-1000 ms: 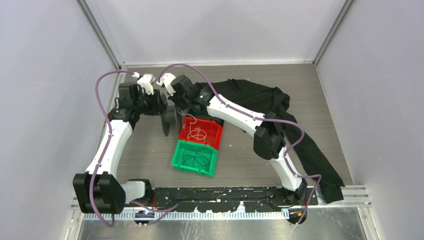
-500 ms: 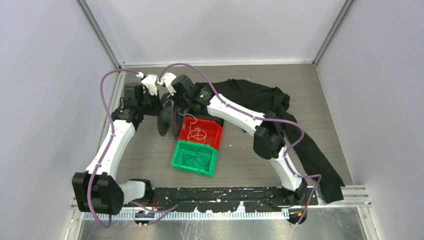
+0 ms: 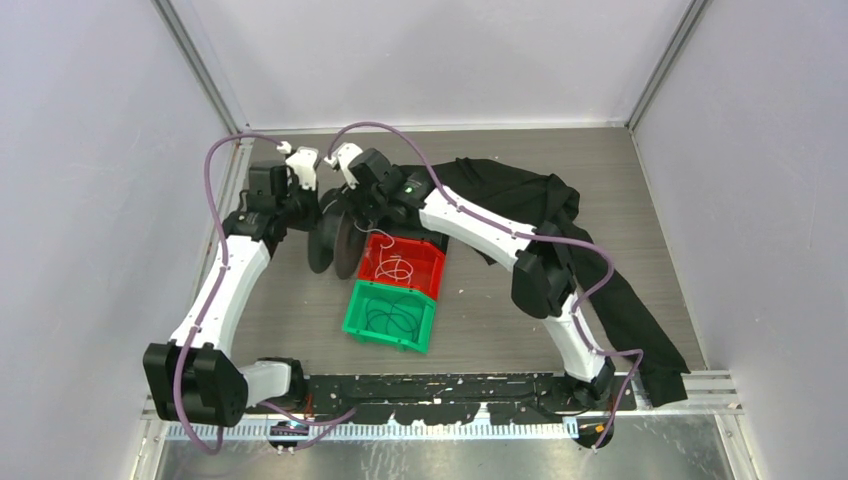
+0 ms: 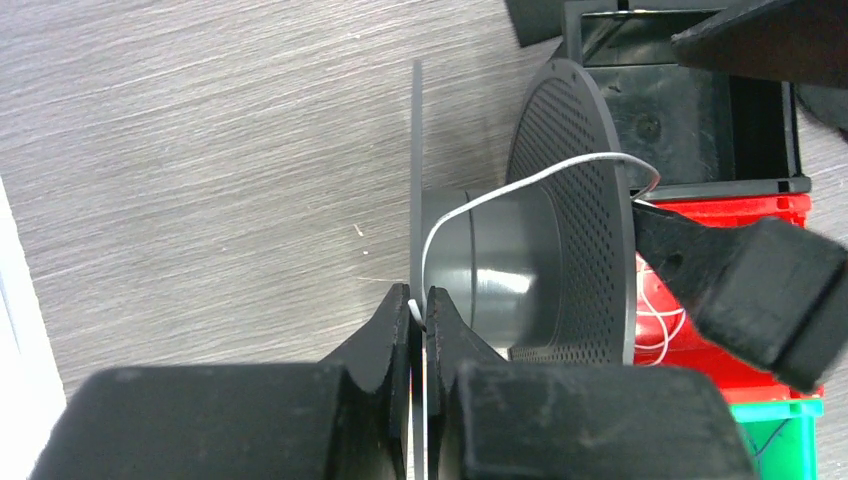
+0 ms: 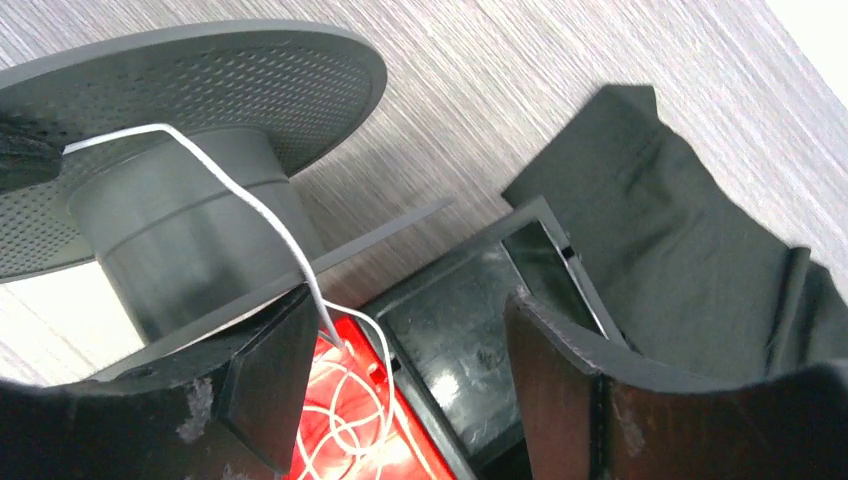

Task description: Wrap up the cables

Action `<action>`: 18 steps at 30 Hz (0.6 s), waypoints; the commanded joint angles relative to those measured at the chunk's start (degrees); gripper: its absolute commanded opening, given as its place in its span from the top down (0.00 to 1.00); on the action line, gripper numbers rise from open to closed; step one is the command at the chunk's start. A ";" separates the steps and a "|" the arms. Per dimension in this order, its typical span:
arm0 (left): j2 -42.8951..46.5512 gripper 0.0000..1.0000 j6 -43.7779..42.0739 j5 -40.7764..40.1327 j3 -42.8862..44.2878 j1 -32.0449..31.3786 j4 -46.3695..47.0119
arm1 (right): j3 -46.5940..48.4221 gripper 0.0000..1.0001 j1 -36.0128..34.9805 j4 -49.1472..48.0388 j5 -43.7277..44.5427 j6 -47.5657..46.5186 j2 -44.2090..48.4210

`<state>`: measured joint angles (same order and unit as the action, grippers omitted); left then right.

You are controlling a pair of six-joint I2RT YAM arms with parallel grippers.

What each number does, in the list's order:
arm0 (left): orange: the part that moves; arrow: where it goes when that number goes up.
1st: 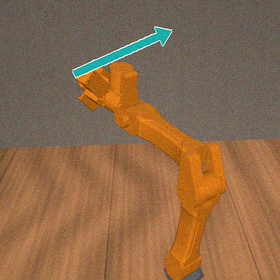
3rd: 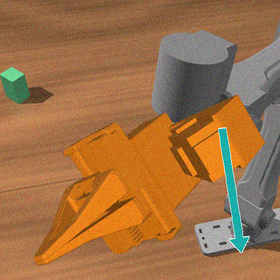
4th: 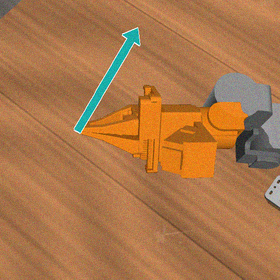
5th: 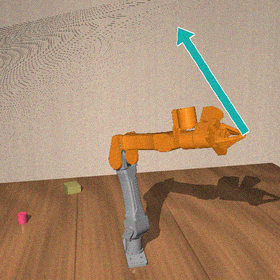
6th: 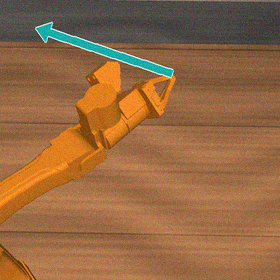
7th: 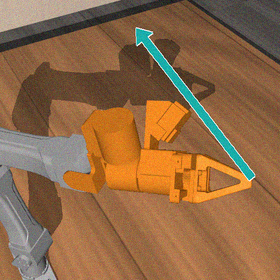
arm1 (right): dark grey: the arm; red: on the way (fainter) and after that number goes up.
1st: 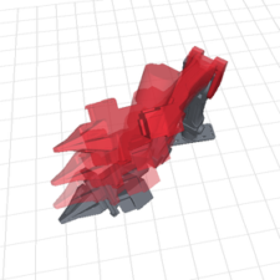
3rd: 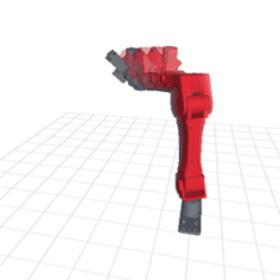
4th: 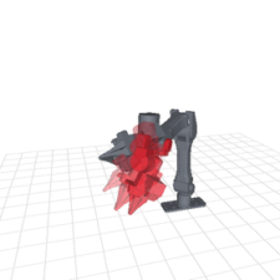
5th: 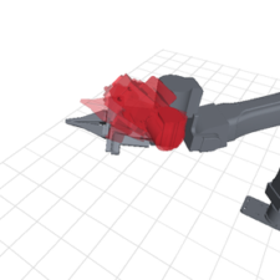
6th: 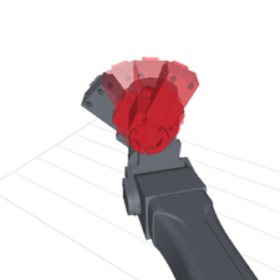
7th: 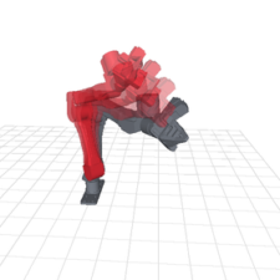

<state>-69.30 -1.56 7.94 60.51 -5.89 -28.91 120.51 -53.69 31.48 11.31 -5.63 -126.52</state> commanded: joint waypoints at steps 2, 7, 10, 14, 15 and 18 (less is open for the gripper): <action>4.01 1.00 -3.39 2.92 5.32 -0.88 -1.79 | -5.53 0.25 2.25 -3.77 -1.45 5.50 13.58; 9.98 1.00 -2.62 -4.02 7.36 -0.88 -0.58 | -22.01 0.17 7.32 -14.88 -12.27 14.93 27.78; 7.95 1.00 -1.68 -4.14 15.70 -0.79 -7.54 | -31.98 0.16 10.16 -24.47 -19.15 19.63 35.24; 5.85 1.00 0.82 -3.65 24.77 -0.79 -13.96 | -43.82 0.15 10.58 -35.79 -20.86 17.16 39.00; 6.01 1.00 1.24 -3.68 26.34 -0.81 -14.30 | -45.73 0.15 10.59 -38.21 -21.96 16.46 38.80; 6.53 1.00 3.44 -3.59 30.26 -0.79 -15.23 | -49.68 0.15 10.62 -45.01 -24.54 17.32 36.96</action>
<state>-63.86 -1.72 4.47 85.01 -6.70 -42.35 76.23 -42.19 -1.30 -7.01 10.37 -85.54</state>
